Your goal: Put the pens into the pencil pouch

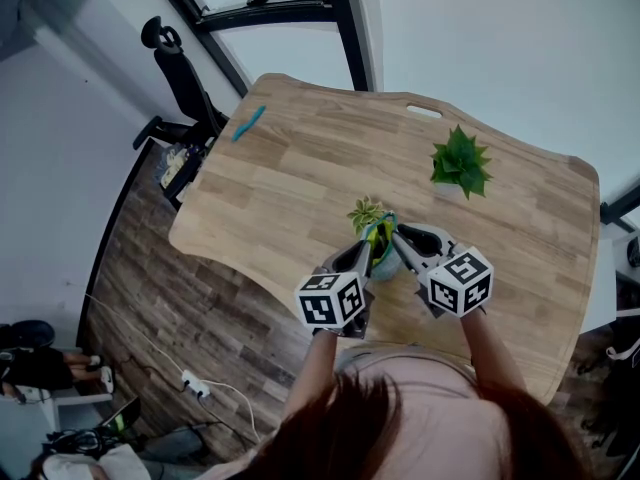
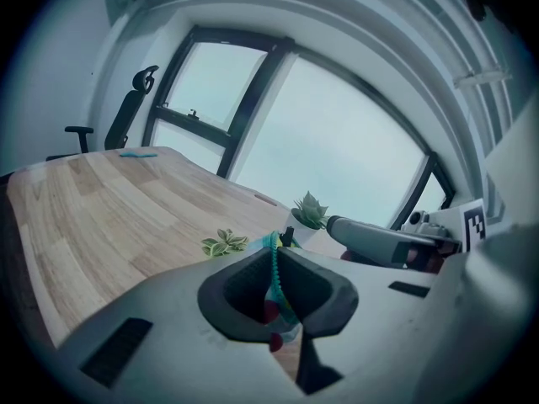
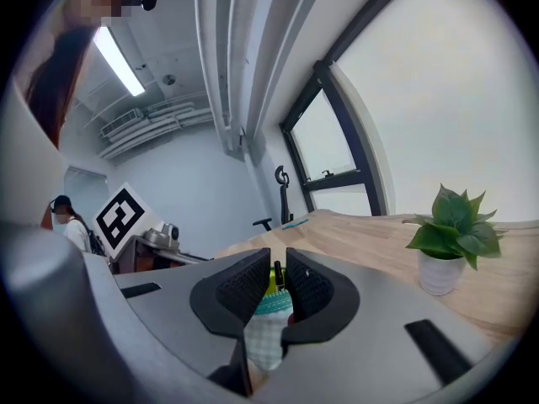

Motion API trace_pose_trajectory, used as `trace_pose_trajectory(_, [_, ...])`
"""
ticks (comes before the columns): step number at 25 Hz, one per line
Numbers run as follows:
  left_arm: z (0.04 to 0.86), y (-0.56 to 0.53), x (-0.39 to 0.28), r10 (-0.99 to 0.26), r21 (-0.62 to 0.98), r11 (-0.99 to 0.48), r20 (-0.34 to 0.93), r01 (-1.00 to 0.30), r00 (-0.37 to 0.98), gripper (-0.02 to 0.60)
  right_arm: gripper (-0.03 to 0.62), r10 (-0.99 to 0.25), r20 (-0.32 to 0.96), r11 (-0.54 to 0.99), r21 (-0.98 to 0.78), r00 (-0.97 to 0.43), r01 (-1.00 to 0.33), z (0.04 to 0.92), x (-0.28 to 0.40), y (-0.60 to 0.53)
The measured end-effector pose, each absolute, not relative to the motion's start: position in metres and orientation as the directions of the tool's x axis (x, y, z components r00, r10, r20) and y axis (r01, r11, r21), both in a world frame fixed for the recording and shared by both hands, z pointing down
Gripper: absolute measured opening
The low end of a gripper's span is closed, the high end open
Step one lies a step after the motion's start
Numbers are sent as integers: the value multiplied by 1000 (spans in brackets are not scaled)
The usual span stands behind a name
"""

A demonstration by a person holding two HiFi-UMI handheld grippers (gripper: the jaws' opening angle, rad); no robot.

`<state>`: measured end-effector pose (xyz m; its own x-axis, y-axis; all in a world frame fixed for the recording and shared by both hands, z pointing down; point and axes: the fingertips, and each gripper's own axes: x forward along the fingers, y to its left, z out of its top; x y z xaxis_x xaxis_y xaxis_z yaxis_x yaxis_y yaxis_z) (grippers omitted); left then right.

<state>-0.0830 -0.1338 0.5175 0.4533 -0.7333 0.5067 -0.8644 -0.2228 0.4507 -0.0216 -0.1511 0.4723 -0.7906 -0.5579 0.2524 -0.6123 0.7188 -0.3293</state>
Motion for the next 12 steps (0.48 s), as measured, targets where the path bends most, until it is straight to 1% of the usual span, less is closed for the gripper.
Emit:
trace_pose_trajectory(8, [511,-130,-94,-763,443,-205,485,-873,426,14,34,-604,218,688,-344,-767,-639,461,-6,-143])
trace_pose_trajectory(12, [505,-126,-100,-784,438,-197,467,-877,409,29,34,-631,194,665,-363,-751,-653,456,4,-136])
